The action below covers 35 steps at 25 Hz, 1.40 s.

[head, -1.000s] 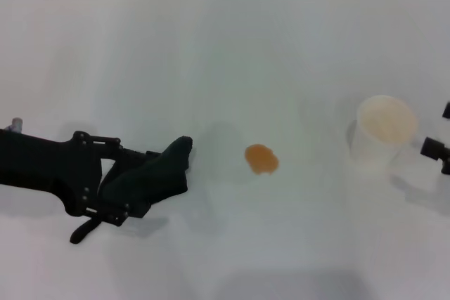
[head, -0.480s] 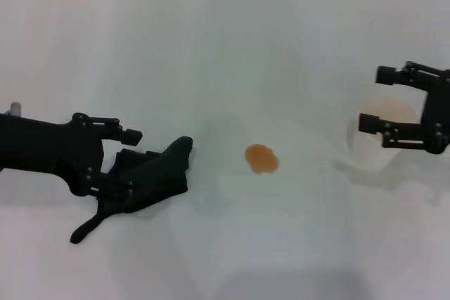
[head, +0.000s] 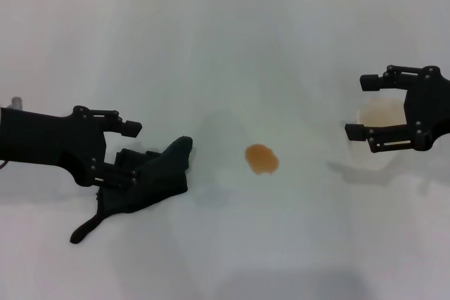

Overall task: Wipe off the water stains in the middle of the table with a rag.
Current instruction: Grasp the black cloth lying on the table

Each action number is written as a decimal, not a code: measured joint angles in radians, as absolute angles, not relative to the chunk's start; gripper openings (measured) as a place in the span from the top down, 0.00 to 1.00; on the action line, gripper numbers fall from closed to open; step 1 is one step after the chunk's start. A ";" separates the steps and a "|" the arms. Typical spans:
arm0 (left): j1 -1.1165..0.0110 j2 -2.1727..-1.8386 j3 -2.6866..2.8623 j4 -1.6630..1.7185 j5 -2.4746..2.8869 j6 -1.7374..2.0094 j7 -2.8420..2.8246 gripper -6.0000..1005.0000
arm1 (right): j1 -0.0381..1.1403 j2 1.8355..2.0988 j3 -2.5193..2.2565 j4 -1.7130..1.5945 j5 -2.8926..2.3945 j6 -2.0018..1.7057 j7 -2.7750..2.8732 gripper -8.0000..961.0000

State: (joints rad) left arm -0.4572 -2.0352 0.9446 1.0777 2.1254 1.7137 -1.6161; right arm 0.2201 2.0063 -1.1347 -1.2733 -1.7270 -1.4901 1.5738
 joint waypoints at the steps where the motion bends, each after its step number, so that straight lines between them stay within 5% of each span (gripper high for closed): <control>1: -0.457 -2.035 0.945 1.078 2.131 1.708 -1.621 0.12 | 0.220 2.006 -1.137 -1.283 -1.731 -1.491 1.578 0.10; 10: -0.491 -2.026 0.945 1.073 2.236 1.667 -1.678 0.12 | 0.224 2.007 -1.175 -1.289 -1.732 -1.476 1.581 0.10; 24: -0.546 -2.073 0.956 0.937 2.343 1.550 -1.641 0.12 | 0.226 2.010 -1.243 -1.297 -1.724 -1.448 1.624 0.10; 35: -0.539 -2.076 0.955 0.918 2.335 1.539 -1.648 0.12 | 0.227 2.010 -1.244 -1.298 -1.724 -1.448 1.626 0.10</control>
